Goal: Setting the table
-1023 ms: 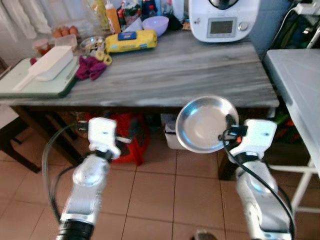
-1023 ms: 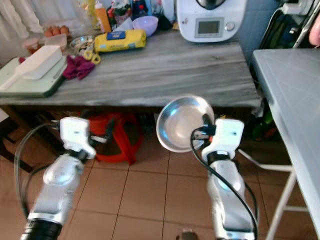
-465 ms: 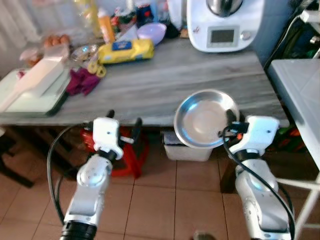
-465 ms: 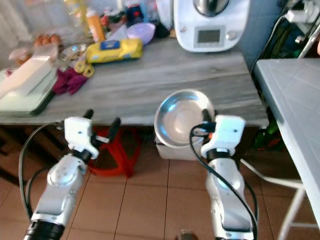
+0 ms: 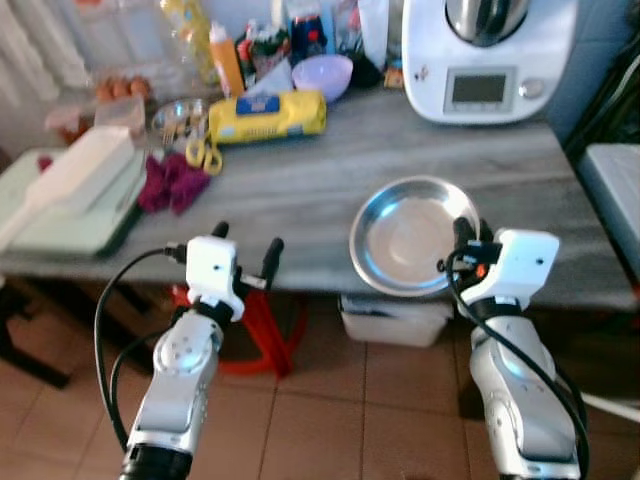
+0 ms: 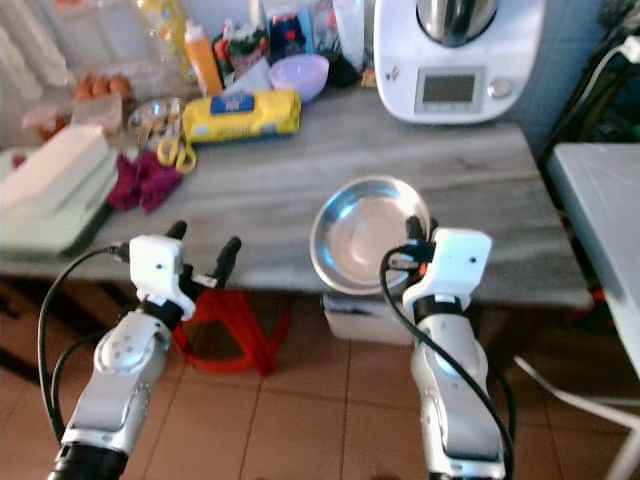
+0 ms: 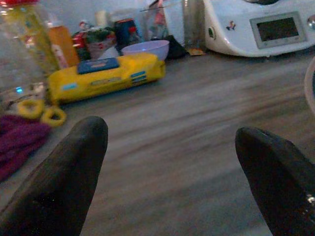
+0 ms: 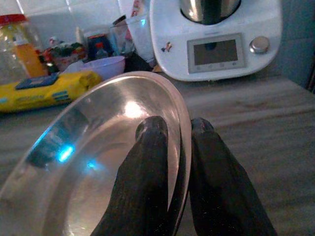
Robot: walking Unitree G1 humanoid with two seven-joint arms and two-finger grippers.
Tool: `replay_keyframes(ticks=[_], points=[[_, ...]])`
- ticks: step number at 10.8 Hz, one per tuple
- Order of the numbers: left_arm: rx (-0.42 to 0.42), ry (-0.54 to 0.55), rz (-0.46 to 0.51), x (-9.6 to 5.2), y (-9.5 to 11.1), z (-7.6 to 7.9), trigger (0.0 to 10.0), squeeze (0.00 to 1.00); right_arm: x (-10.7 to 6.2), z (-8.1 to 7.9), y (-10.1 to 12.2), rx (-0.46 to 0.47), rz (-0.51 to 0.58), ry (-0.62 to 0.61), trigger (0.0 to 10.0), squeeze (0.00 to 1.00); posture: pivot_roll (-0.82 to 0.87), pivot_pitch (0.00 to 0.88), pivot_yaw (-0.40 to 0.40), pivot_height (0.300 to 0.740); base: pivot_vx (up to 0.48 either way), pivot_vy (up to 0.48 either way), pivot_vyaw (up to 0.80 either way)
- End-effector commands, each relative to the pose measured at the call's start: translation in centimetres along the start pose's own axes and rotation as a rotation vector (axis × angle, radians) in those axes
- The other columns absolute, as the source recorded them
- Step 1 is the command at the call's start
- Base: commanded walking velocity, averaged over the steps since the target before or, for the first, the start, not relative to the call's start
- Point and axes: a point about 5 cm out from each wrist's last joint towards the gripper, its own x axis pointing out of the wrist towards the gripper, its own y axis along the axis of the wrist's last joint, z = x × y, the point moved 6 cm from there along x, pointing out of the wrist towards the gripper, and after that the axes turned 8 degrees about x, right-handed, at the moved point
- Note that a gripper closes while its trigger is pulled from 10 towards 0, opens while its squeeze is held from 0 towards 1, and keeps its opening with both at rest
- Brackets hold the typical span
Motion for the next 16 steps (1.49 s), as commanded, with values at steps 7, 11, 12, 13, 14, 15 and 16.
replay_keyframes(ticks=[7, 11, 12, 13, 14, 15, 16], points=[[0.036, -0.009, -0.06, -3.2, -1.7, -1.0, 10.0, 0.0, 1.1, -1.3, -0.1, 0.056, -0.017, 0.04, 10.0, 0.0, -0.13, 0.133, 0.121, 0.74, 0.05, 0.0, 0.0], [0.046, -0.021, -0.074, -4.3, -1.9, -1.0, 10.0, 0.0, 2.7, -3.0, -1.1, 0.172, -0.069, 0.07, 10.0, 0.0, -0.1, 0.13, 0.118, 0.74, 0.0, 0.0, 0.0], [0.034, -0.053, -0.071, -4.4, -1.9, -0.5, 10.0, 0.0, 3.2, -3.5, -2.1, 0.223, -0.115, 0.065, 10.0, 0.0, -0.1, 0.129, 0.119, 0.74, 0.0, 0.0, 0.0], [0.028, -0.078, -0.071, -4.4, -1.9, -0.2, 10.0, 0.0, 3.5, -3.7, -2.3, 0.226, -0.126, 0.059, 10.0, 0.0, -0.1, 0.129, 0.119, 0.74, 0.0, 0.0, 0.0], [0.019, -0.118, -0.075, -4.5, -2.1, 0.4, 10.0, 0.0, 3.9, -4.6, -3.1, 0.227, -0.164, 0.076, 10.0, 0.0, -0.1, 0.132, 0.119, 0.74, 0.0, 0.0, 0.0], [0.021, -0.147, -0.079, -4.5, -2.3, 0.8, 10.0, 0.0, 4.1, -4.9, -3.7, 0.246, -0.191, 0.073, 10.0, 0.0, -0.1, 0.132, 0.118, 0.74, 0.0, 0.0, 0.0], [0.025, -0.157, -0.082, -4.6, -2.5, 0.9, 10.0, 0.0, 4.4, -5.1, -4.1, 0.262, -0.208, 0.06, 10.0, 0.0, -0.11, 0.132, 0.118, 0.74, 0.0, 0.0, 0.0]])
